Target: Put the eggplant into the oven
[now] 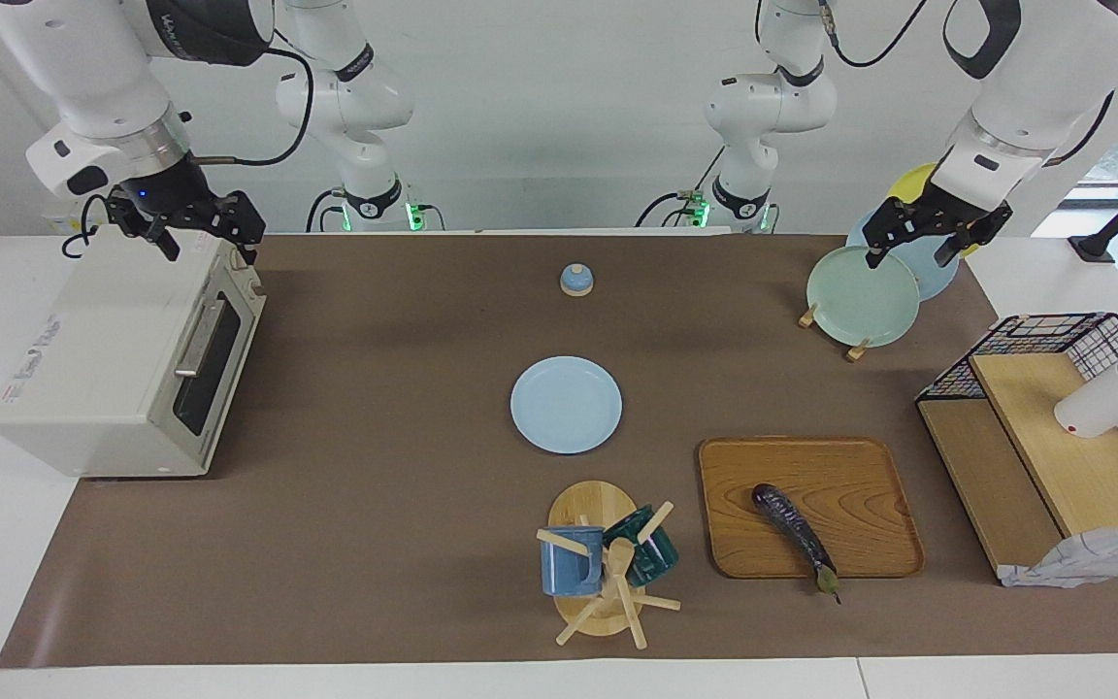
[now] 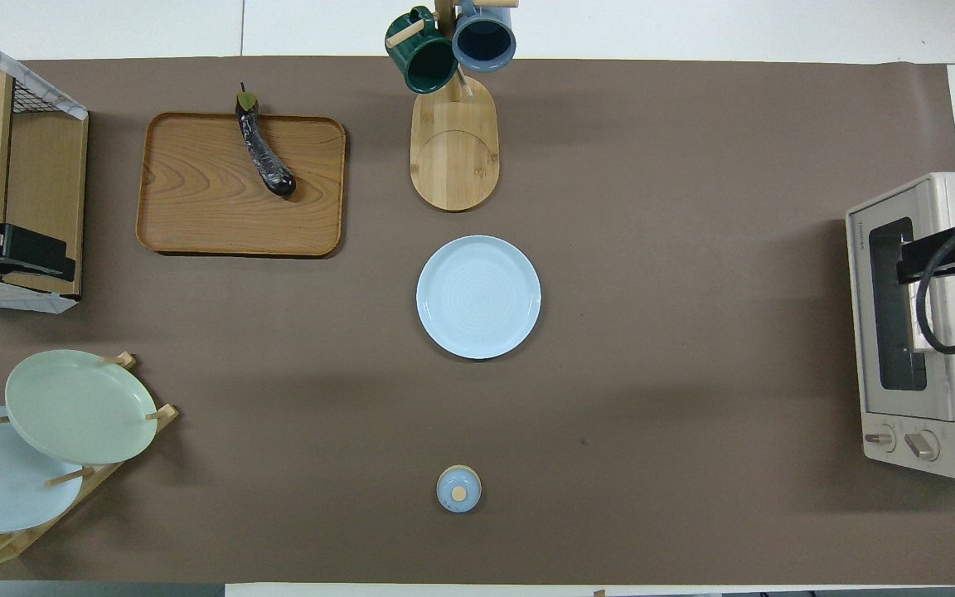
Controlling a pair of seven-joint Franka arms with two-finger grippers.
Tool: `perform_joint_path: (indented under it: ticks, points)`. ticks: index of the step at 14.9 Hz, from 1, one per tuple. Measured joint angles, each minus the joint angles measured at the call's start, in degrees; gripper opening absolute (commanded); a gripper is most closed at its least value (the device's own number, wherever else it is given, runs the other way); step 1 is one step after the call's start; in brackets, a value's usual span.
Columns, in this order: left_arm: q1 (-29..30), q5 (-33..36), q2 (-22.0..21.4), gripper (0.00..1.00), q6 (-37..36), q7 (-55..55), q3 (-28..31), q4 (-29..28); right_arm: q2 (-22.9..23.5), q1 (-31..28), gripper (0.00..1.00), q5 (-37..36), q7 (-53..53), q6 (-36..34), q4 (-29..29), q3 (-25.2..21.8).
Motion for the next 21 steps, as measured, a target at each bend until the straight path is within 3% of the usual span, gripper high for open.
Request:
perform_joint_path:
  ticks: [7,8,9,10,13,18,21]
  points:
    - [0.0,0.0,0.0,1.0,0.06,0.0,0.0,0.0,0.0,-0.01,1.0,0.0,0.0,0.0,0.0,0.02]
    - [0.0,0.0,0.0,1.0,0.06,0.0,0.0,0.0,0.0,-0.05,0.64,0.0,0.0,0.0,-0.01,0.02]
    - [0.0,0.0,0.0,1.0,0.06,0.0,-0.01,0.0,0.0,-0.11,0.19,0.11,-0.2,0.0,-0.03,0.01]
    - [0.0,0.0,0.0,1.0,0.06,0.0,-0.01,0.0,0.0,-0.16,0.0,0.48,-0.87,0.0,-0.08,-0.02]
    - [0.0,0.0,0.0,1.0,0.06,0.0,-0.01,0.0,-0.5,-0.44,0.0,1.04,-2.18,2.57,-2.28,-0.1]
    - [-0.01,0.0,0.02,1.0,2.53,-0.44,-0.04,-0.47,-4.0,-2.32,0.0,0.88,-3.27,13.7,-14.71,-0.86]
    - [-0.03,-0.01,0.45,1.0,4.74,-3.86,-0.22,-0.87,-4.42,-2.39,0.0,-2.47,-0.21,16.81,-19.19,-1.08]
